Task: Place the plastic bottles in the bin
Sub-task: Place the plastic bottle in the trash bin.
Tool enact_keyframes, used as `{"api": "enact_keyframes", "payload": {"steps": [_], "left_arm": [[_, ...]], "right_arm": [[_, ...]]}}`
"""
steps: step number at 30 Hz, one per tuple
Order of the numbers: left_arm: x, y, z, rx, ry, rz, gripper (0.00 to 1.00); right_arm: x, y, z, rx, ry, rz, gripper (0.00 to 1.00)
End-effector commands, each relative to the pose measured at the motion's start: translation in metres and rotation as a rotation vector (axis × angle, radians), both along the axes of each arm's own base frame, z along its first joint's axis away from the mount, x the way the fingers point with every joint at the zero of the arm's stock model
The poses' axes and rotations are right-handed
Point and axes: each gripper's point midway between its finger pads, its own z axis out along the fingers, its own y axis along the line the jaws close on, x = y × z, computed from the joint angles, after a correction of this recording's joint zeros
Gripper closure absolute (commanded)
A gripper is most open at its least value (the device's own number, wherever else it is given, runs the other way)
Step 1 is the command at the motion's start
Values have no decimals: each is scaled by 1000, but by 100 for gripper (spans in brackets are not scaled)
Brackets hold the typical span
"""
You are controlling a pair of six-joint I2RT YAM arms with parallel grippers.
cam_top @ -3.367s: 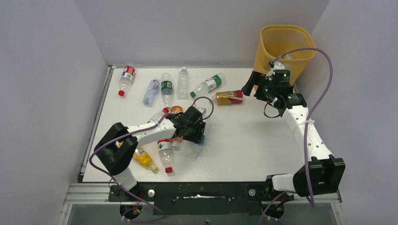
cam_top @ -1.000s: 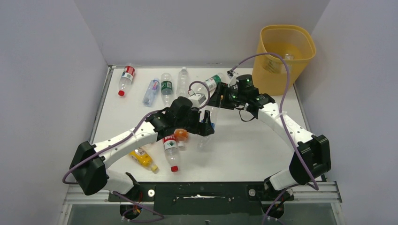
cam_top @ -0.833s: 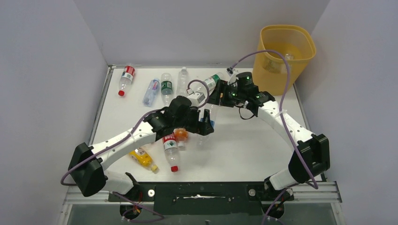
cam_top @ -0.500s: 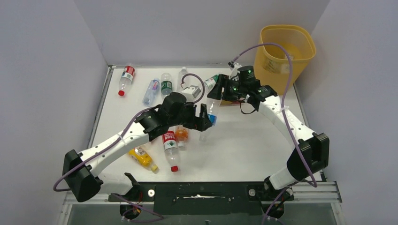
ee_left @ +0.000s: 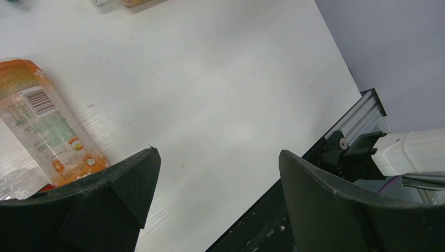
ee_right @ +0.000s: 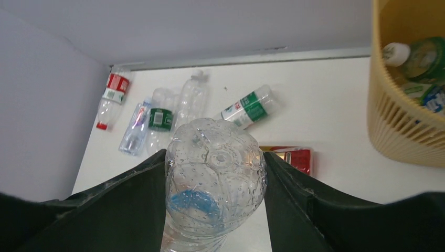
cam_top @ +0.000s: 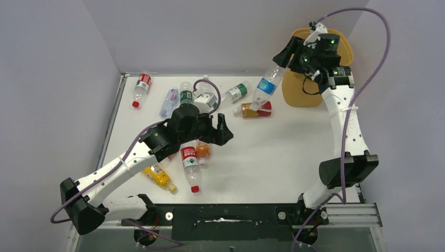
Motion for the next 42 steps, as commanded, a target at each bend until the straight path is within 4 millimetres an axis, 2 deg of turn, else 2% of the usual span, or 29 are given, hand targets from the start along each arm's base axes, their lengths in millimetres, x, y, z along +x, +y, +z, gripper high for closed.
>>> {"api": "enact_keyframes", "payload": {"steps": [1, 6, 9, 12, 18, 30, 34, 37, 42], "left_arm": [[1, 3, 17, -29, -43, 6, 16], [0, 4, 12, -22, -33, 5, 15], [-1, 4, 7, -18, -24, 0, 15], [-2, 4, 5, -18, -19, 0, 15], [-1, -1, -1, -15, -8, -12, 15], [2, -9, -7, -1, 2, -37, 15], [2, -9, -10, 5, 5, -36, 15], [2, -9, -13, 9, 10, -35, 15], [3, -9, -16, 13, 13, -35, 15]], "right_arm": [[14, -39, 52, -16, -136, -101, 46], [32, -90, 106, 1, -308, -259, 46], [36, -122, 133, -24, -414, -374, 46], [35, -148, 155, -51, -507, -479, 46], [27, -192, 187, -114, -663, -694, 45], [41, -261, 154, -242, -632, -961, 44], [52, -273, 144, -247, -610, -974, 43], [65, -274, 135, -261, -577, -950, 27], [75, -270, 128, -260, -546, -907, 14]]}}
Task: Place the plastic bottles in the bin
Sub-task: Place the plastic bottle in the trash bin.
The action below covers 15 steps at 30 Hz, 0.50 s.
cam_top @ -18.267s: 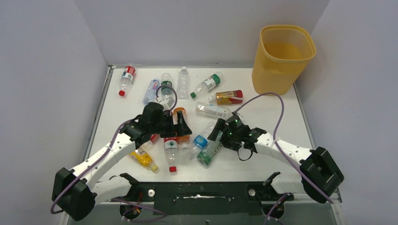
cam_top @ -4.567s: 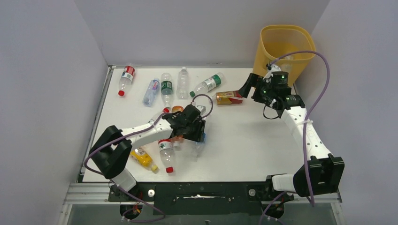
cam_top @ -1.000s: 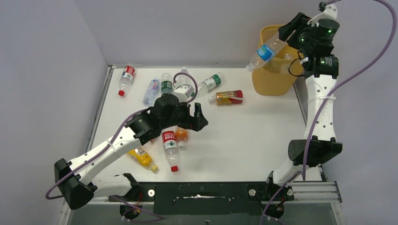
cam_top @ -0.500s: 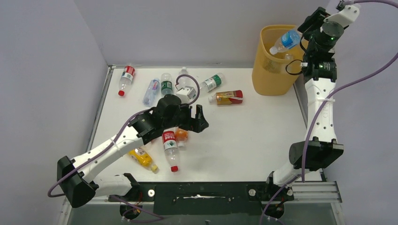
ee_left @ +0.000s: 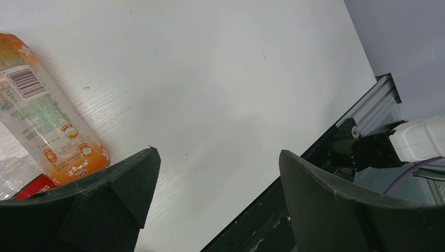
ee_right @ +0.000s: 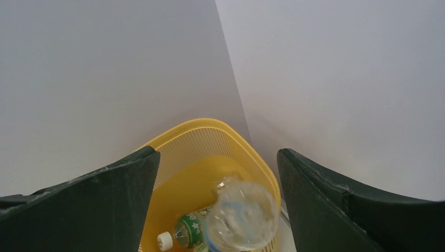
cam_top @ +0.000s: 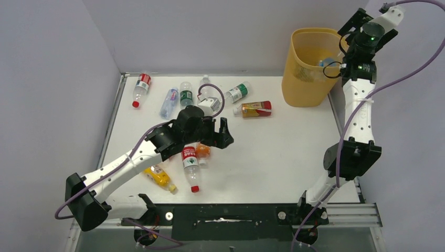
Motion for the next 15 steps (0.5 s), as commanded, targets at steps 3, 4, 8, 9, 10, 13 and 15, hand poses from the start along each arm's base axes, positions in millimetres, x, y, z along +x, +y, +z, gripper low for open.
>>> {"api": "enact_keyframes", "payload": {"steps": [3, 4, 8, 9, 10, 13, 15], "left_arm": [[6, -9, 14, -40, -48, -21, 15], [7, -9, 12, -37, -48, -22, 15], [15, -15, 9, -17, -60, -35, 15], [18, -18, 8, -7, -65, -41, 15], [22, -21, 6, 5, -70, -49, 15], [36, -32, -1, 46, -89, -84, 15], [47, -39, -4, 69, -110, -113, 15]], "right_arm": [[-2, 9, 21, -16, -36, 46, 10], [-2, 11, 21, -14, -31, 54, 9], [-8, 19, 23, -5, -17, 91, 7], [-12, 23, 26, 0, -18, 107, 7], [-16, 27, 27, 8, -12, 122, 7], [-27, 42, 21, 32, 28, 160, 7], [-35, 55, 14, 44, 58, 185, 6]]}}
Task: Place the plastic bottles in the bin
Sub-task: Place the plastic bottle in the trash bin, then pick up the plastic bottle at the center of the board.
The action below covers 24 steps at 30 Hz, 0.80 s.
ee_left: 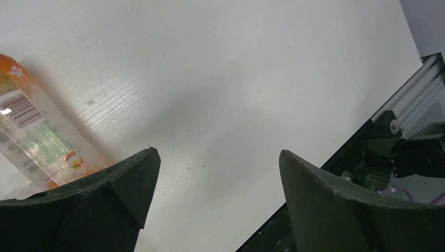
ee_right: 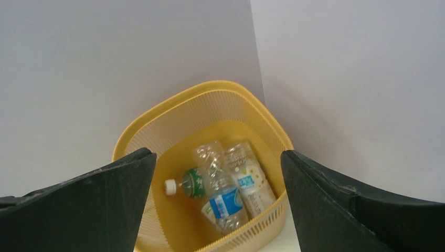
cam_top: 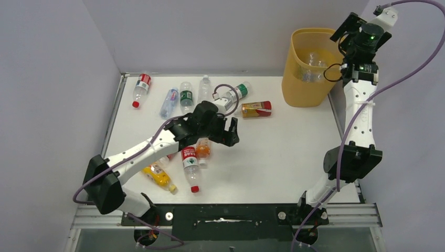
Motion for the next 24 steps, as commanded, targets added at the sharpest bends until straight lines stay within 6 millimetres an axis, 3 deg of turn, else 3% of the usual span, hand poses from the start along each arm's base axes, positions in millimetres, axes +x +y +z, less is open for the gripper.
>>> {"api": "enact_keyframes", "payload": {"steps": [1, 13, 18, 24], "left_arm": [[32, -23, 28, -21, -132, -79, 15], [99, -48, 14, 64, -285, -157, 16], [140, -64, 5, 106, -386, -174, 18], [185, -83, -23, 162, -419, -236, 16]], "right_arm": [[-40, 37, 34, 13, -40, 82, 6], [-101, 122, -31, 61, 147, 257, 6], [-129, 140, -57, 106, 226, 319, 6], [-162, 150, -63, 121, 275, 367, 6]]}}
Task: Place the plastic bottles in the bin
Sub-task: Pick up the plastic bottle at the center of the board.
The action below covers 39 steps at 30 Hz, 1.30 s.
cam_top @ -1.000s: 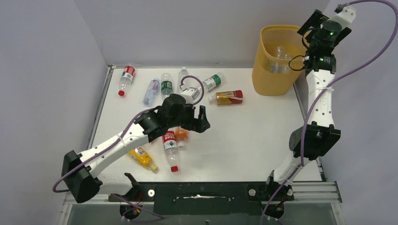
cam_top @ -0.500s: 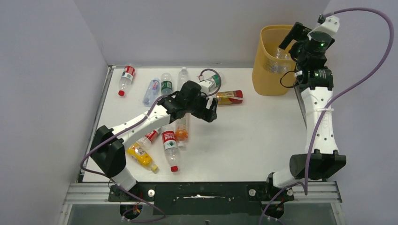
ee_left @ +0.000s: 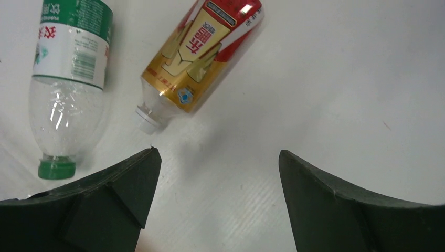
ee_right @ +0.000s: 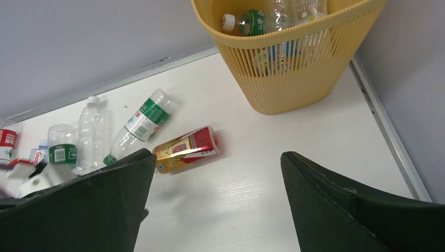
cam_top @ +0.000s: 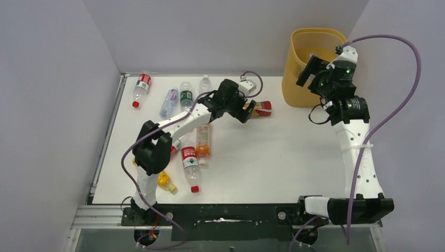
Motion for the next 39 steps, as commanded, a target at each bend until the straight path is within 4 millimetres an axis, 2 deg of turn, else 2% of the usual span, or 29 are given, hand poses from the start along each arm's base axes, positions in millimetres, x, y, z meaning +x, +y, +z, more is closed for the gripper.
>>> {"api": "enact_keyframes", "payload": {"steps": [1, 7, 13, 21, 29, 32, 34, 37, 39], "left_arm": [[47, -18, 14, -11, -142, -71, 16], [85, -24, -19, 33, -166, -81, 15], [101, -35, -36, 37, -182, -124, 14], [91, -53, -58, -6, -111, -222, 14], [73, -49, -81, -6, -64, -221, 16], [66, -42, -92, 9, -35, -196, 23], [62, -39, -93, 10, -17, -181, 37], [53, -33, -92, 6, 10, -170, 52], [46, -30, -86, -5, 26, -162, 57]], "right_arm": [[-31, 10, 19, 20, -27, 50, 6], [-49, 12, 9, 1, 27, 76, 5], [-54, 13, -6, -5, 71, 92, 5], [-46, 19, -25, 7, 112, 115, 5], [-40, 26, -41, 37, 136, 138, 5], [-39, 28, -45, 46, 140, 146, 5], [-40, 29, -48, 50, 142, 148, 5], [-40, 31, -55, 59, 149, 151, 5], [-42, 33, -58, 70, 151, 157, 5]]}}
